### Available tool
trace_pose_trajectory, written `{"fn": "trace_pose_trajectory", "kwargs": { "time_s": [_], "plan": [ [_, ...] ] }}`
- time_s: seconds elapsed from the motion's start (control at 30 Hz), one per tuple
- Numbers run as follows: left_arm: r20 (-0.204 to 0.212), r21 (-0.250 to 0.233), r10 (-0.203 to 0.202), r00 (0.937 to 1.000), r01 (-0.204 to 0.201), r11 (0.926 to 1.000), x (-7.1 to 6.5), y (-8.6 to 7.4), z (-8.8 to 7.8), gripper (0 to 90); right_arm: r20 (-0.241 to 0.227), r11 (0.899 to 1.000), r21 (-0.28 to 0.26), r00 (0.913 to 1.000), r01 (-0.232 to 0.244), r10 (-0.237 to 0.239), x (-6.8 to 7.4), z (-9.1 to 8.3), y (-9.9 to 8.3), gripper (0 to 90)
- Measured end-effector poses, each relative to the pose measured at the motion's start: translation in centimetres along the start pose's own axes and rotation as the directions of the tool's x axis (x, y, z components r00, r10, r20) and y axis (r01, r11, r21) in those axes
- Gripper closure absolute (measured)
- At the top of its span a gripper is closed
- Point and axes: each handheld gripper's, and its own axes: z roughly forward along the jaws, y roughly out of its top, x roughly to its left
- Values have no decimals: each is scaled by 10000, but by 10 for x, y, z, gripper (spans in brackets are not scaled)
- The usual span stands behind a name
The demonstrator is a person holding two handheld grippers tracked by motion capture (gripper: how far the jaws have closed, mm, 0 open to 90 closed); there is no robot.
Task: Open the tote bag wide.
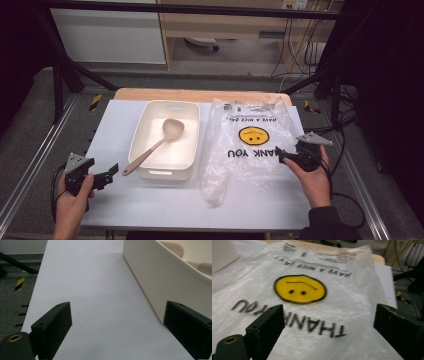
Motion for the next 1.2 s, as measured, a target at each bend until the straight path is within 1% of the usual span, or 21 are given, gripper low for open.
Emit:
{"fn": "trace_pose_trajectory", "kwargs": {
  "time_s": [0.13, 0.23, 0.3, 0.4, 0.43, 0.47, 0.5, 0.57, 0.67, 0.7, 0.73, 0.77, 0.8, 0.87, 0.93, 1.0, 1.03, 1.07, 1.1, 1.13, 1.2],
  "plan": [
    [37, -27, 25, 10000, -24, 10000, 0, 0, 0, 76, -610, 9981, 201, 9965, 588, -575, 34, -4, -4, 108],
    [47, 33, -24, 10000, 24, 10000, 1, -1, 1, 78, -1236, 9960, 204, 9887, 875, -843, 57, -5, -6, 112],
    [-44, 80, 5, 10000, -5, 10000, 2, -2, 0, 78, -1561, 9927, 270, 9813, 1179, -1124, 72, -5, -7, 111],
    [-202, -19, 46, 9998, -46, 10000, 1, 0, -3, 75, -2182, 9883, 415, 9666, 1466, -1342, 94, -3, -10, 110],
    [-202, -19, 46, 9998, -46, 10000, 1, 0, -3, 75, -2182, 9883, 415, 9666, 1466, -1342, 94, -3, -10, 110],
    [-230, 33, 79, 9997, -78, 10000, 1, 0, -1, 75, -2587, 9850, 495, 9547, 1651, -1470, 108, -2, -13, 110],
    [-230, 33, 79, 9997, -78, 10000, 1, 0, -1, 75, -2760, 9821, 570, 9482, 1793, -1571, 114, -2, -14, 109],
    [-172, 115, 123, 9998, -121, 9999, 2, 0, 0, 77, -2955, 9786, 590, 9399, 1970, -1713, 126, -3, -16, 109],
    [-159, 90, 141, 9998, -140, 9999, 1, -1, -1, 76, -3362, 9759, 633, 9252, 2088, -1761, 142, -5, -18, 108],
    [-159, 90, 141, 9998, -140, 9999, 1, -1, -1, 75, -3362, 9759, 633, 9252, 2088, -1761, 142, -5, -18, 108],
    [-203, 75, 105, 9997, -104, 9999, 2, -1, -1, 75, -3578, 9706, 595, 9127, 2333, -1975, 152, -5, -19, 119],
    [-203, 75, 105, 9997, -104, 9999, 2, -1, -1, 75, -3673, 9673, 661, 9073, 2450, -2047, 157, -5, -20, 118],
    [-205, 76, 108, 9997, -107, 9999, 2, 0, -1, 75, -3724, 9662, 720, 9054, 2474, -2040, 161, -5, -22, 118],
    [-181, 64, -14, 9998, 15, 10000, 2, -1, -1, 75, -3950, 9686, 739, 8988, 2375, -1903, 169, -6, -26, 119],
    [-185, 112, -30, 9998, 32, 9999, 3, -2, -1, 75, -4243, 9692, 751, 8871, 2345, -1818, 177, -8, -30, 119],
    [-225, 159, -12, 9997, 16, 9999, 3, -2, 0, 80, -4408, 9637, 781, 8759, 2553, -1963, 187, -9, -34, 119],
    [-228, 155, 14, 9997, -11, 9999, 3, -1, -1, 79, -4405, 9602, 791, 8735, 2679, -2074, 191, -9, -36, 120],
    [-243, 111, 10, 9997, -7, 9999, 3, -1, -1, 79, -4401, 9588, 837, 8733, 2715, -2089, 195, -9, -37, 122],
    [-242, 90, -22, 9997, 24, 10000, 3, -1, -2, 78, -4401, 9604, 895, 8755, 2639, -1996, 197, -9, -39, 124],
    [-264, 93, -15, 9997, 18, 10000, 3, -2, -3, 77, -4454, 9628, 917, 8753, 2541, -1885, 199, -9, -41, 124],
    [-256, 136, -22, 9997, 25, 9999, 3, -3, -3, 76, -4455, 9570, 1024, 8727, 2714, -1999, 203, -8, -45, 118]
  ]
}}
